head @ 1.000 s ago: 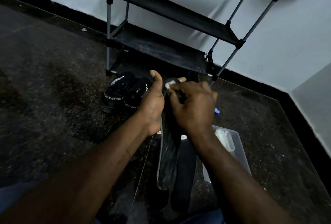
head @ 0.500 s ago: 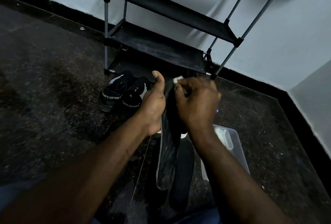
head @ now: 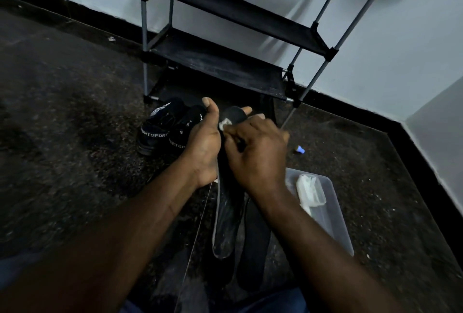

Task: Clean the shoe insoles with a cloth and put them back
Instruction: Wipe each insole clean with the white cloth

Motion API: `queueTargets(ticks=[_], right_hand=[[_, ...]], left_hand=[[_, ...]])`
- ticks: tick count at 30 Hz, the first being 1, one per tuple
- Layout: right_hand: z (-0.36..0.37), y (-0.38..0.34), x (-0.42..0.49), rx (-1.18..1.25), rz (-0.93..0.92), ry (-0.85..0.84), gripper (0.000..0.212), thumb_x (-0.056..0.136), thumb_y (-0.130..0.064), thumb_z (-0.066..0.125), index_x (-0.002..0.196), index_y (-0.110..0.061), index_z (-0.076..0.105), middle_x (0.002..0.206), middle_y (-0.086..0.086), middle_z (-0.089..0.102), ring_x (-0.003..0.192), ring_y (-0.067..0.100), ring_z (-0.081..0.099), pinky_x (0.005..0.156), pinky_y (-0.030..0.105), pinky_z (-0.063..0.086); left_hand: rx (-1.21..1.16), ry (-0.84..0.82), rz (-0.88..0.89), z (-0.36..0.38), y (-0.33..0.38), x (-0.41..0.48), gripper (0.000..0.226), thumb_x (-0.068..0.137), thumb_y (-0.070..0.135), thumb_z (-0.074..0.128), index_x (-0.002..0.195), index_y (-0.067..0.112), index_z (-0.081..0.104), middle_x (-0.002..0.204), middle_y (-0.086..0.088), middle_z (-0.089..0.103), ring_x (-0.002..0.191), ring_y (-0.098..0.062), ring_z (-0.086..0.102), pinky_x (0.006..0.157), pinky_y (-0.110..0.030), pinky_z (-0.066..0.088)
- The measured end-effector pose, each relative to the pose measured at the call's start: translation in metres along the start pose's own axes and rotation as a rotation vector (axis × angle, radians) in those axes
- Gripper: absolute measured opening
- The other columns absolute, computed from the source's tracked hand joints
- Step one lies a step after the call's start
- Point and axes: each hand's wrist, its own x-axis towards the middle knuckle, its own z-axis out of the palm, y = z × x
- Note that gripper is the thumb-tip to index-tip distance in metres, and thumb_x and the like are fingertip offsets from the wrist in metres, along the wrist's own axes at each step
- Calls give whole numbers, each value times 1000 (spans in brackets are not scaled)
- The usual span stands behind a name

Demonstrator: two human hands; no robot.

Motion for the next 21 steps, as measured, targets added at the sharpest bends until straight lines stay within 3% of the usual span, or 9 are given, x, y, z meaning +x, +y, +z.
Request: queueTargets(ticks=[3,6,11,15,18,21], right_hand=[[-4,16,10,-100,85,55,14,83,-37,66,87,-27,75,88,-5,68,90,27,59,76,40,35],[-3,15,17,-33,209,82,14,82,-34,67,90,-27,77,90,-4,68,91,28,61,78,41,38],[12,-6,-9,61,53,-21,12,83,-31,70,89,-26,78,84,-4,66,85,23,62,76,41,42],[10,0,-6,107,59,-27,12,82,-34,69,88,-29,77,84,-8,67,86,21,63,77,42,43],[6,5,4,-11,-27,-47,13,83,-37,66,84,-28,75,82,-6,67,85,25,61,76,43,40],[1,19,20,-103,67,43,17,83,-38,65,87,-26,76,86,-5,68,87,27,61,76,39,33]], left_hand=[[18,26,7,6,-1,0,92,93,82,21,135,14,67,132,-14,69,125,-31,65,102,-43,53],[0,37,-5,7,-3,1,91,94,82,24,137,14,65,136,-15,67,125,-30,65,101,-42,54],[-40,-35,17,-4,6,-3,93,98,74,7,145,9,53,139,-10,66,127,-23,64,99,-34,56],[-51,-46,39,-6,5,0,93,97,76,7,147,11,50,141,-10,64,130,-26,62,103,-40,52],[-62,-23,34,-6,5,3,92,97,77,9,145,12,53,142,-11,64,131,-26,61,105,-40,51],[-68,-32,27,-4,4,3,93,96,79,13,145,13,55,142,-13,63,133,-28,59,112,-46,47]])
